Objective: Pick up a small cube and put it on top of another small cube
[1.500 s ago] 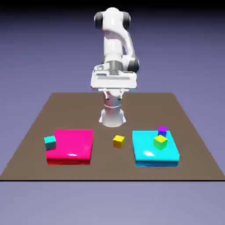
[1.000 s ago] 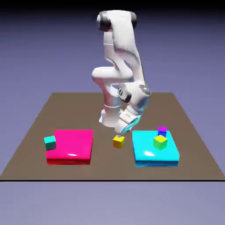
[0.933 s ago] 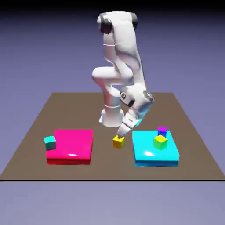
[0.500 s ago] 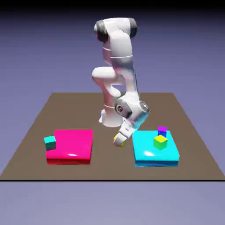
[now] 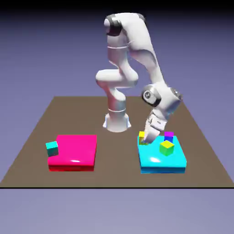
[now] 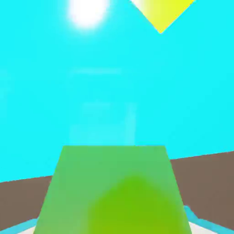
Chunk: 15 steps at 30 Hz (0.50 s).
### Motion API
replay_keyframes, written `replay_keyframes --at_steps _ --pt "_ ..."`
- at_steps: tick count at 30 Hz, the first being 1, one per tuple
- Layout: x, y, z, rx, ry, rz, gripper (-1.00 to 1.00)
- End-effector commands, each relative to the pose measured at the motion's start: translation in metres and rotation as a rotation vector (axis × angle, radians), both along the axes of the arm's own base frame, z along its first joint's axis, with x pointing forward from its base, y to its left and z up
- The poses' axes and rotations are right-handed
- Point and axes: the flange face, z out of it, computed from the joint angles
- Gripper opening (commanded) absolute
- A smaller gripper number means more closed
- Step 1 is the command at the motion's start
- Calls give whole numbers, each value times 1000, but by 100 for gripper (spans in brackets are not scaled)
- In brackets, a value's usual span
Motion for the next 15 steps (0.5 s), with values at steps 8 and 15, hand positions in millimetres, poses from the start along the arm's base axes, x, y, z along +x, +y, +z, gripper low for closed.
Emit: replay_keyframes --at_steps 8,15 --pt "-6 95 51 -26 7 267 -100" --pt "0 79 6 -28 5 265 100"
